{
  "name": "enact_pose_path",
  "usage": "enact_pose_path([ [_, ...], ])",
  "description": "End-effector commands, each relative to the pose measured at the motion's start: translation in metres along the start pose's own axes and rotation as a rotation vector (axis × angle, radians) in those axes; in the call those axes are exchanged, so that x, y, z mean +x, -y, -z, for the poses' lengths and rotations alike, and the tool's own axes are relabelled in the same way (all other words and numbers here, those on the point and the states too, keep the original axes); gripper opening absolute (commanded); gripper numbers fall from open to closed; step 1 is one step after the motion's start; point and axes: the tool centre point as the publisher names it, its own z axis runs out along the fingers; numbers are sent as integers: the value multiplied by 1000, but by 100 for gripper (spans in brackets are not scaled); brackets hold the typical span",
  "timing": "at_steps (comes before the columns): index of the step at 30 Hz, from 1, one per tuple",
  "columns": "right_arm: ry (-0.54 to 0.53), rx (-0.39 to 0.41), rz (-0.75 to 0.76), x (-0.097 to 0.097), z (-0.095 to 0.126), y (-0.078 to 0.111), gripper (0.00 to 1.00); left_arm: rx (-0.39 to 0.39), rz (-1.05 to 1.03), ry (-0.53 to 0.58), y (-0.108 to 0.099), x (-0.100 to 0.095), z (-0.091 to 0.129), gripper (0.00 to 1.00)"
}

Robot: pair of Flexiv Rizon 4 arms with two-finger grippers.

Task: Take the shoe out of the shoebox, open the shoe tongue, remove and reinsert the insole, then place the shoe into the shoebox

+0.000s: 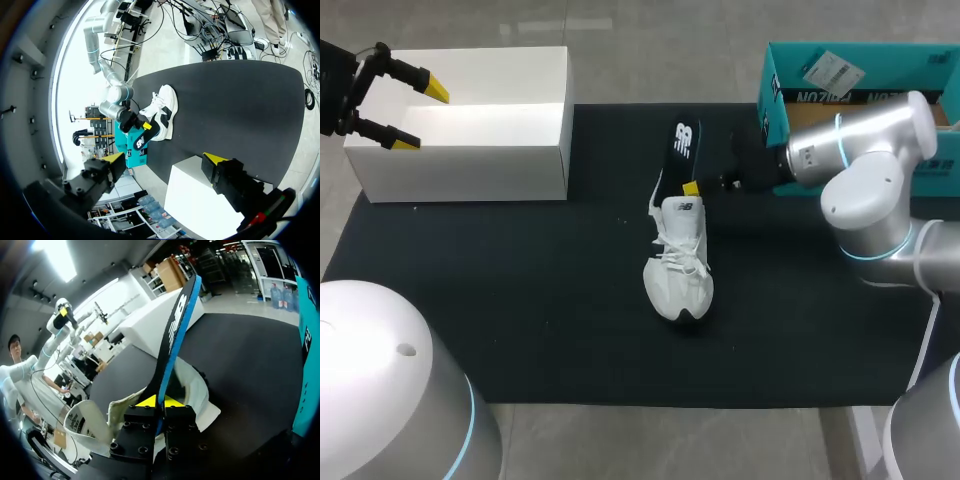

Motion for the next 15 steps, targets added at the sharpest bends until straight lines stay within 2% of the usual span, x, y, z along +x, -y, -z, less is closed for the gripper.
enact_pose_path([
  [1,11,10,-11,6,-3,10,0,1,1,-4,0,-1,0,100],
  [7,5,35,-31,13,-1,21,0,1,1,-4,0,-1,0,100],
  [13,-7,55,-41,17,-1,25,0,1,1,-4,0,-1,0,100],
  [14,-8,55,-42,15,-1,23,12,1,1,-4,0,-1,0,100],
  [15,-3,49,-36,14,-1,19,42,1,1,-4,0,-1,0,100],
])
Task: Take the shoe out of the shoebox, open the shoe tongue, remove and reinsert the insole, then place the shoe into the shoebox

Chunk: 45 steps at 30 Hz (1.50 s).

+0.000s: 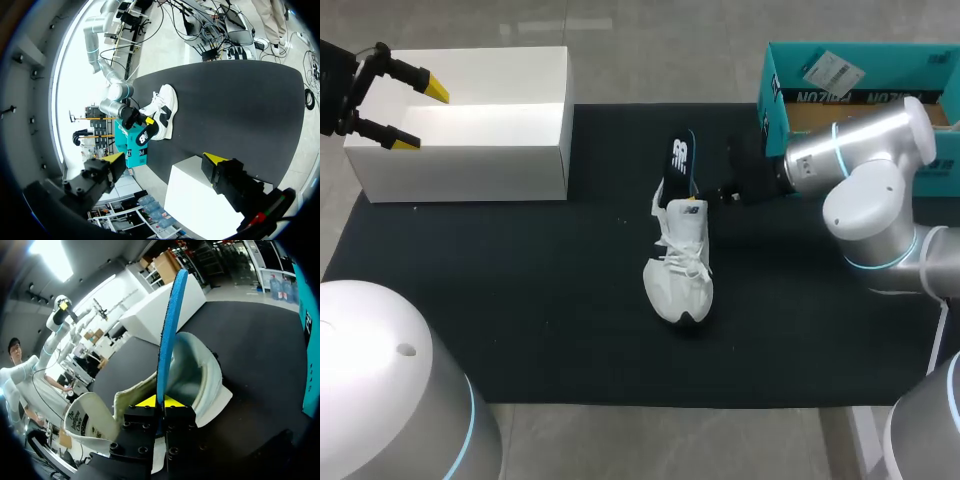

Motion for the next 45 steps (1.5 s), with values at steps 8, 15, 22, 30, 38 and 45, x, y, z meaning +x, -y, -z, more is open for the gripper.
enact_pose_path([
  [8,32,5,72,-19,9,-35,64,1,1,-4,0,-1,0,100],
  [15,50,-4,114,-31,14,-54,39,1,1,-4,0,-1,0,100],
  [22,46,2,114,-32,11,-50,0,1,1,-4,0,-1,0,100],
  [30,24,11,72,-24,2,-28,0,1,1,-4,0,-1,0,100],
  [38,-13,35,35,-13,-8,-9,0,1,1,-4,0,-1,0,100],
  [45,-34,45,11,-4,-10,4,0,1,1,-4,0,-1,0,100],
])
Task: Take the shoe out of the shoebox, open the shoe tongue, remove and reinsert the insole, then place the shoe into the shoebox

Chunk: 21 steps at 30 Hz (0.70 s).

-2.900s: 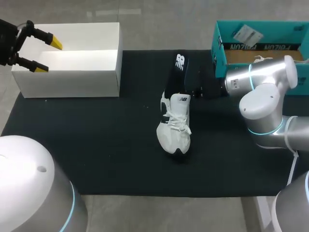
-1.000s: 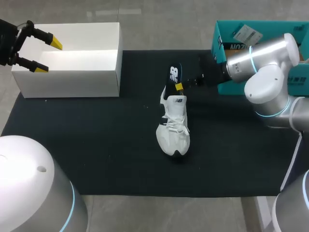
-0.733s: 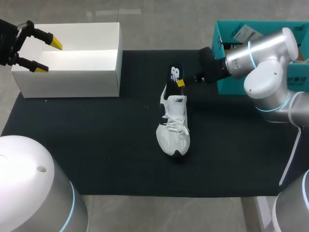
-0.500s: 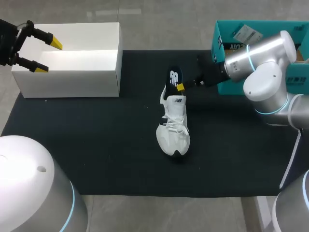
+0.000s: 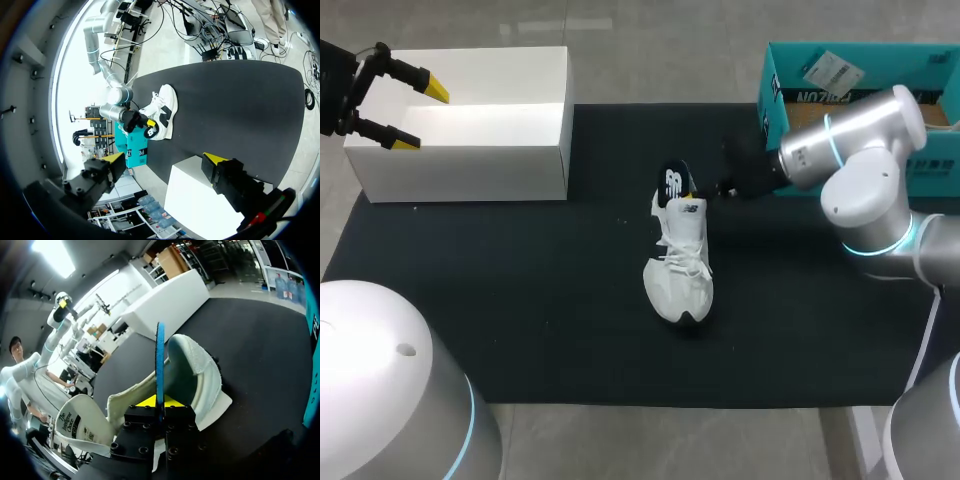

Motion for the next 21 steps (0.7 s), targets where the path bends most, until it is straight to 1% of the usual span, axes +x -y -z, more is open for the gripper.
enact_pose_path([
  [1,0,-6,-6,4,-2,7,0,1,1,-3,0,-1,0,100],
  [2,-2,-5,-6,4,-2,7,0,1,1,-3,0,-1,0,100],
  [3,3,-7,2,3,-2,6,24,1,1,-3,0,-1,0,100],
  [4,12,-14,13,0,0,3,75,1,1,-3,0,-1,0,100],
  [5,16,-14,22,-1,1,1,76,1,1,-3,0,-1,0,100],
  [6,23,-17,36,-2,3,-5,67,1,1,-3,0,-1,0,100],
  [7,26,-17,42,-3,4,-7,69,1,1,-3,0,-1,0,100],
  [10,37,-30,66,-10,9,-18,68,1,1,-3,0,-1,0,100],
  [14,47,-25,89,-16,14,-26,62,1,1,-3,0,-1,0,100],
  [16,54,-24,103,-19,16,-32,50,1,1,-3,0,-1,0,100],
  [18,61,-27,114,-22,17,-37,46,1,1,-3,0,-1,0,100],
  [21,67,-29,125,-24,18,-44,35,1,1,-3,0,-1,0,100],
])
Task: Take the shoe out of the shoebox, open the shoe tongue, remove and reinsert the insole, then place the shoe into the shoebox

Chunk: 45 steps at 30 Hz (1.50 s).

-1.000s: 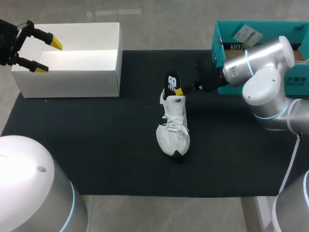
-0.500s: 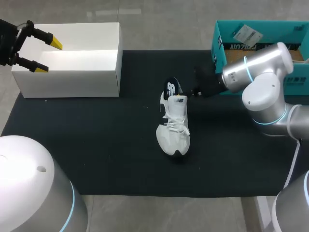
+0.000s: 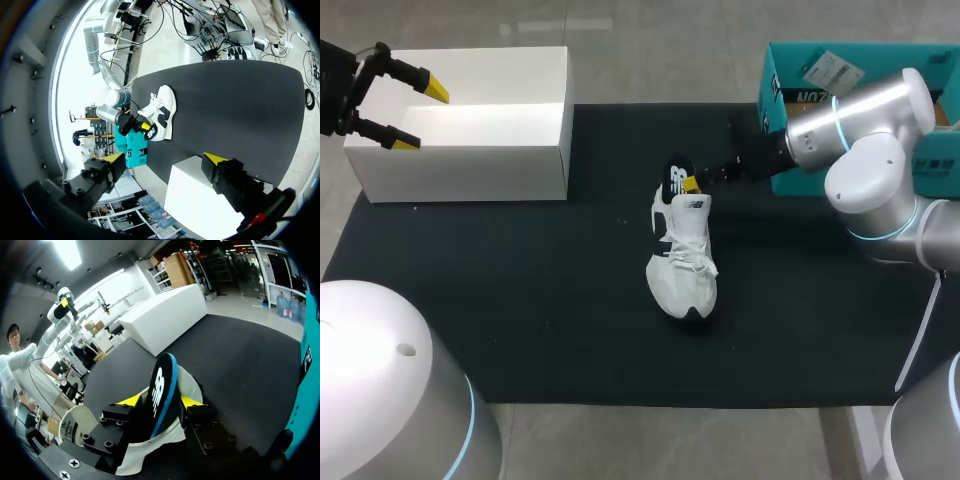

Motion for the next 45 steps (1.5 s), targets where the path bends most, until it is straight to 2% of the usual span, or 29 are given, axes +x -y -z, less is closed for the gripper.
enact_pose_path([
  [1,-1,11,6,-5,-4,-8,28,1,1,-3,0,-1,0,100],
  [3,0,10,8,-6,-5,-10,5,1,1,-3,0,-1,0,100],
  [4,0,8,8,-6,-6,-10,0,1,1,-3,0,-1,0,100],
  [18,-31,34,-81,18,-19,21,0,1,1,-3,0,-1,0,100],
  [23,-29,34,-102,25,-18,27,0,1,1,-3,0,-1,0,100],
  [28,-12,13,-98,22,-15,23,0,1,1,-3,0,-1,0,100],
  [29,-11,11,-94,21,-15,21,3,1,1,-3,0,-1,0,100],
  [30,-11,10,-90,19,-15,20,15,1,1,-3,0,-1,0,100],
  [31,-11,9,-85,17,-15,18,23,1,1,-3,0,-1,0,100],
  [33,-13,8,-74,15,-16,14,25,1,1,-3,0,-1,0,100],
  [38,-16,2,-61,10,-16,8,48,1,1,-3,0,-1,0,100],
  [39,-16,1,-60,9,-16,8,68,1,1,-3,0,-1,0,100],
  [40,-16,0,-59,8,-16,7,69,1,1,-3,0,-1,0,100],
  [41,-16,-1,-58,8,-16,6,65,1,1,-3,0,-1,0,100],
  [42,-16,-1,-58,8,-16,6,54,1,1,-3,0,-1,0,100],
  [43,-15,-2,-56,7,-17,6,37,1,1,-3,0,-1,0,100],
  [44,-14,-3,-56,7,-16,5,8,1,1,-3,0,-1,0,100],
  [45,-14,-4,-56,7,-16,4,0,1,1,-3,0,-1,0,100],
])
